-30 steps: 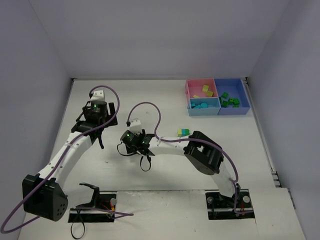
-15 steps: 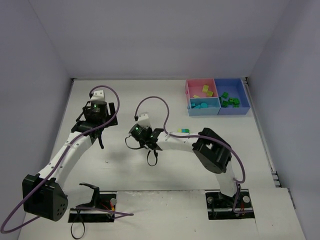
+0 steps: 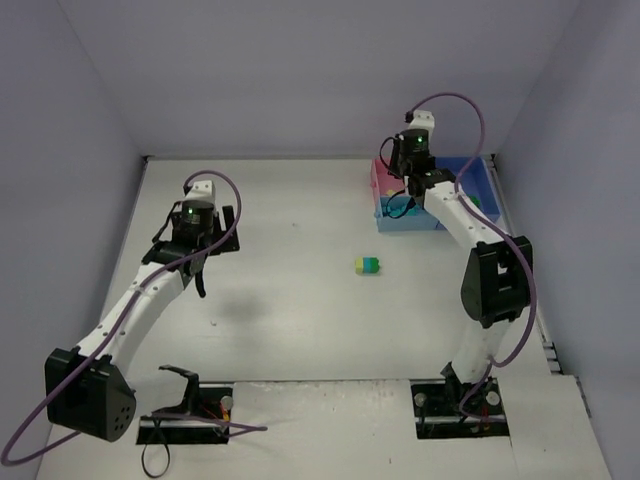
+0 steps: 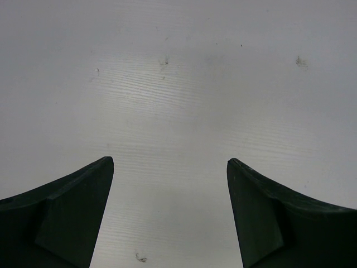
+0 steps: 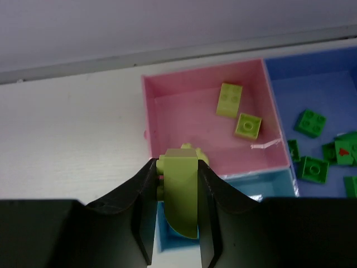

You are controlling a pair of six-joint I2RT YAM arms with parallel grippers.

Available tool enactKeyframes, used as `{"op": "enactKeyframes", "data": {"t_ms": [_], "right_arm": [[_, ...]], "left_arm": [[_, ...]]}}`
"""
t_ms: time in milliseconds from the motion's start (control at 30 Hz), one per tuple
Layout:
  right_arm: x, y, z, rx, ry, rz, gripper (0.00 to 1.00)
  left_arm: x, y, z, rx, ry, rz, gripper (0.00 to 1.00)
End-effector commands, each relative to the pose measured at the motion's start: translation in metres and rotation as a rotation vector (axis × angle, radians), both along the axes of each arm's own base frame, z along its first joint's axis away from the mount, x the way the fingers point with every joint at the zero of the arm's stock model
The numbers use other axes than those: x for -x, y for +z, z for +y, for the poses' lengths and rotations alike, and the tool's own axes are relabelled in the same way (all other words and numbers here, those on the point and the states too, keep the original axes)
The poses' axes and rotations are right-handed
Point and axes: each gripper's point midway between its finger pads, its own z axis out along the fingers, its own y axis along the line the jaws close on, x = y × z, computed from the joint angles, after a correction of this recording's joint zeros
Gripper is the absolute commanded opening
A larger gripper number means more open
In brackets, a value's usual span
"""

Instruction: Sort the legos into containers by color

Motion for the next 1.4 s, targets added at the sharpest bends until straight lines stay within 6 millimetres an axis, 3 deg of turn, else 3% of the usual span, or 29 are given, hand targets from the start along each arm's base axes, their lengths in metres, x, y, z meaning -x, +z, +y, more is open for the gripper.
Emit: {"op": "enactKeyframes", "data": {"t_ms": [0,67,133,167,300,400,500,667,700,733,767,800,867,933,967,1100,1200,1367], "right_arm": [[-0.033,0.020,0.002,-0.015,0.076,-0.068,0.04],[-0.048,0.005,-0.015,-0.027,0.056,-0.045,0.09],[-0.059,0.005,-0.022,-0.053,0.058,-0.052,0.14],[-0.064,-0.007,-0.025,-0.057,0.055,-0.030,0.17],[-0.077,-0.017,-0.046,-0.060,0.033,-0.014,0.46],[-0.078,-0.011,-0.040,-0.065,0.095,-0.023,0.57],[-0.068,0.000,-0.033,-0.040,0.167,-0.030,0.59],[-0.024,0.028,-0.026,-0.009,0.280,-0.040,0.59],[-0.010,0.047,-0.017,-0.032,0.338,-0.066,0.59],[0.002,0.047,-0.012,-0.046,0.367,-0.051,0.59],[0.015,0.035,-0.006,-0.049,0.408,-0.019,0.59],[0.030,0.045,0.003,-0.064,0.465,-0.031,0.60],[0.057,0.017,0.016,-0.079,0.487,0.067,0.61],[0.074,0.007,0.022,-0.104,0.454,0.104,0.62],[0.084,-0.003,0.034,-0.107,0.464,0.132,0.62],[0.128,-0.063,0.052,-0.156,0.425,0.293,0.61],[0.147,-0.091,0.051,-0.205,0.379,0.354,0.56],[0.149,-0.101,0.042,-0.268,0.240,0.342,0.47]], "left_arm": [[-0.012,0.016,-0.003,0.008,-0.028,-0.065,0.76],[-0.012,0.015,-0.004,0.001,-0.041,-0.060,0.76],[-0.013,0.015,-0.009,0.013,-0.069,-0.061,0.76],[-0.013,0.015,-0.011,0.014,-0.082,-0.062,0.76],[-0.012,0.017,-0.021,0.038,-0.139,-0.082,0.76],[-0.012,0.018,-0.030,0.059,-0.189,-0.090,0.76],[-0.011,0.020,-0.042,0.082,-0.263,-0.104,0.76],[-0.004,0.022,-0.064,0.143,-0.383,-0.104,0.76],[-0.003,0.022,-0.066,0.145,-0.392,-0.101,0.76],[-0.001,0.023,-0.067,0.141,-0.403,-0.101,0.76],[-0.001,0.025,-0.068,0.141,-0.413,-0.107,0.76],[-0.001,0.026,-0.069,0.138,-0.421,-0.111,0.76],[-0.002,0.025,-0.070,0.129,-0.434,-0.115,0.76],[-0.002,0.022,-0.071,0.128,-0.442,-0.107,0.76],[-0.003,0.020,-0.072,0.131,-0.445,-0.101,0.76],[-0.003,0.023,-0.080,0.145,-0.489,-0.109,0.76],[-0.002,0.025,-0.082,0.140,-0.508,-0.118,0.76],[-0.001,0.024,-0.083,0.130,-0.513,-0.116,0.76]]}}
